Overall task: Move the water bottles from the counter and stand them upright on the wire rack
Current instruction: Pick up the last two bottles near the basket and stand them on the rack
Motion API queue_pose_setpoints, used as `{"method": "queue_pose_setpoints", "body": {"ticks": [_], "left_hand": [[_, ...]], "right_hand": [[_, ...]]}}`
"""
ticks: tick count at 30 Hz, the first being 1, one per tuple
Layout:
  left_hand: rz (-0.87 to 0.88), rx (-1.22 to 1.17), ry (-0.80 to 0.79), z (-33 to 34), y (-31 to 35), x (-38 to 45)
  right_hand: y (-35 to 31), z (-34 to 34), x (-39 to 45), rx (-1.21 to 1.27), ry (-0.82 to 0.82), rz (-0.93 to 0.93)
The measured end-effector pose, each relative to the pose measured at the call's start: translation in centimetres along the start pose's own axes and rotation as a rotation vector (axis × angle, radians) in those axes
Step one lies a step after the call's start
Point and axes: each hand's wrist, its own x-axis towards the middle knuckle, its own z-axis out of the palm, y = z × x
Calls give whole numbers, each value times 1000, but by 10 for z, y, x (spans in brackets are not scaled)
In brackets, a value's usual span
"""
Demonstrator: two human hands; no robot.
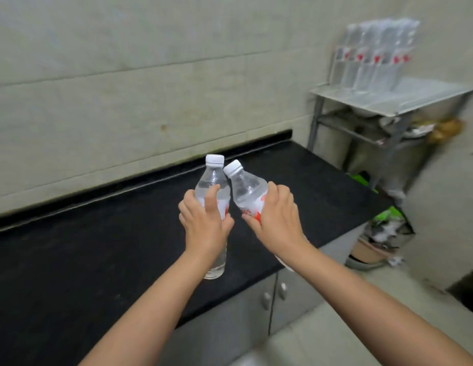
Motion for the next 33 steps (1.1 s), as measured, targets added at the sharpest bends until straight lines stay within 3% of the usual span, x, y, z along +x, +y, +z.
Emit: {"method": "queue_pose_setpoints", "body": {"ticks": [6,15,23,33], "left_hand": [[191,-161,95,57,147,57],[385,-259,235,153,287,159],[472,-378,396,252,391,307],[504,-421,444,337,493,424]], "right_hand": [[141,-77,39,-289,427,-48],[312,-150,135,-358,700,-111],[445,-187,291,-266,676,-60],[559,-206,422,74,595,-1]]}}
